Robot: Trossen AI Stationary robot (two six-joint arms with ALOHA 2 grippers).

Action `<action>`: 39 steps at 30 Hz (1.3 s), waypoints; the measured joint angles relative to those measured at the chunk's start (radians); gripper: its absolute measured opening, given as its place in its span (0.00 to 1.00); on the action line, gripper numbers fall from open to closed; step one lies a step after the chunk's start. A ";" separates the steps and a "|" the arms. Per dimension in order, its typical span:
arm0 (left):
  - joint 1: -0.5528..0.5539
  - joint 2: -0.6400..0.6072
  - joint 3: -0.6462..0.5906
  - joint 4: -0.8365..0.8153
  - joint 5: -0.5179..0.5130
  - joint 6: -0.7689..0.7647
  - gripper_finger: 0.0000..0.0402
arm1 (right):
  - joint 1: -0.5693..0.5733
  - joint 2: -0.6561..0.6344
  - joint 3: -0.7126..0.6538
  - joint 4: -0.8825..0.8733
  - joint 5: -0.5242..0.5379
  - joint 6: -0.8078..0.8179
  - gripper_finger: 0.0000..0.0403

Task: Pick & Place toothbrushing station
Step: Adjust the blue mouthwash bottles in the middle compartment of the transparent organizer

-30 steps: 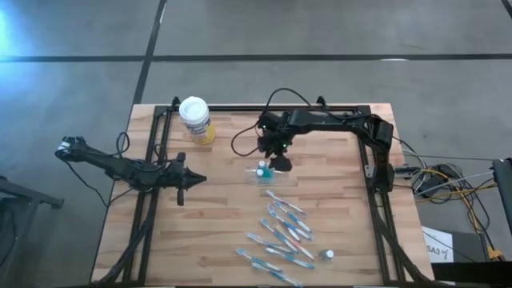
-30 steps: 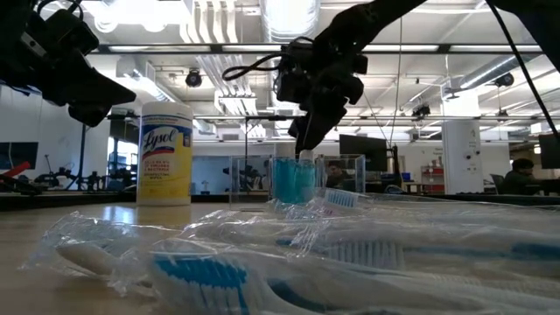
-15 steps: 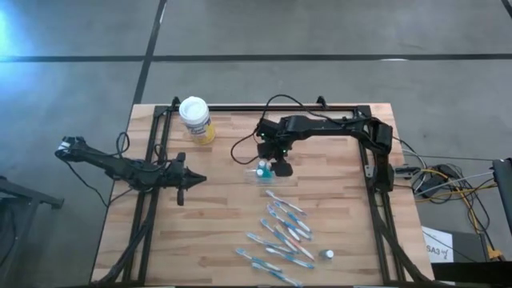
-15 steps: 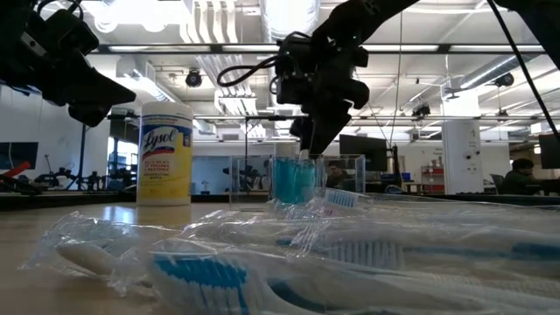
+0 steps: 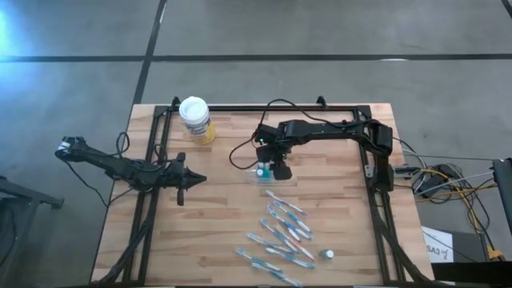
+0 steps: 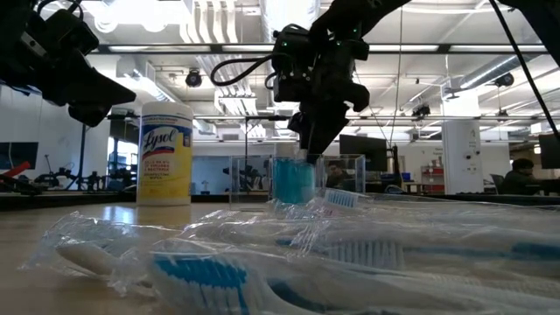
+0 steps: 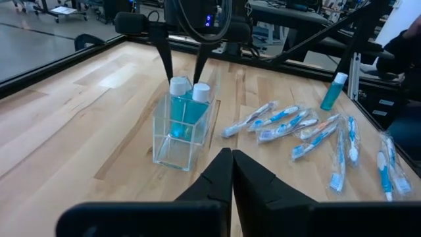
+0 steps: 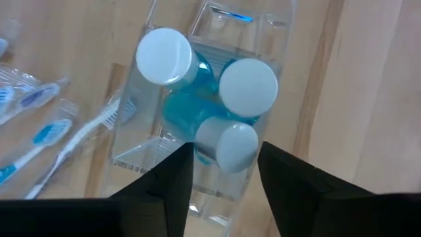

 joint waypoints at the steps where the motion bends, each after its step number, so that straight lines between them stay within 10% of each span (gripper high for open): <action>1: 0.000 0.000 0.000 0.000 0.000 0.000 0.03 | 0.000 0.000 0.000 0.000 0.001 0.000 0.39; 39: 0.000 0.000 0.000 -0.007 0.010 0.002 0.04 | 0.005 -0.037 0.000 -0.003 -0.059 0.006 0.43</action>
